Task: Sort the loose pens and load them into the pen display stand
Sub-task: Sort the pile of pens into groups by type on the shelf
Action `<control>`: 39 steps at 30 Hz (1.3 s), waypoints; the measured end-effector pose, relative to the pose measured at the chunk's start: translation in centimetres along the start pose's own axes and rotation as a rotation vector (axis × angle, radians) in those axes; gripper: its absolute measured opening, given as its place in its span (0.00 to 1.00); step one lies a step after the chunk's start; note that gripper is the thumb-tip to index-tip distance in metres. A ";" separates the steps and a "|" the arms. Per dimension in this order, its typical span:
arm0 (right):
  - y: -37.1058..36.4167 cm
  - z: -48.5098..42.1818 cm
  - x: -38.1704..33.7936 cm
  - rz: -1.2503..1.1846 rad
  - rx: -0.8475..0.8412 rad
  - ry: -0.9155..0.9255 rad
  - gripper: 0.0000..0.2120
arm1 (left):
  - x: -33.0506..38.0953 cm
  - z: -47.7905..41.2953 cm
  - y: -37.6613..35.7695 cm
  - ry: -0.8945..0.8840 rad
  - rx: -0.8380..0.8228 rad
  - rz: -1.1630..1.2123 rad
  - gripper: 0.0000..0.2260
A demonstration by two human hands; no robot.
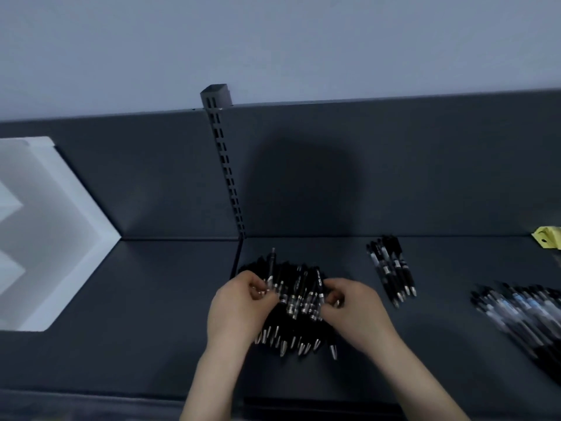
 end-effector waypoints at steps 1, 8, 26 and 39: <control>-0.1 -0.1 -0.3 0.001 0.003 -0.011 0.24 | -0.1 -0.1 0.0 -0.008 -0.008 -0.015 0.03; -1.4 -0.1 -1.3 0.028 0.010 -0.108 0.18 | -0.2 -1.2 -0.2 -0.077 -0.043 -0.111 0.03; 0.2 0.8 -0.1 0.037 0.103 -0.144 0.20 | 0.1 -2.1 0.0 -0.150 -0.012 -0.159 0.08; 9.0 -5.0 12.6 0.375 0.207 -0.392 0.09 | 6.9 -0.7 -12.6 -0.259 -0.229 0.013 0.07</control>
Point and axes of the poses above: each hand's wrist, its own z-axis away from the middle knuckle, its own y-axis out of the back of the hand, x = y × z, the point moved 9 cm from there along -z, towards the middle knuckle, and after that the axes turned 14 degrees about z, right-handed, at the moved point
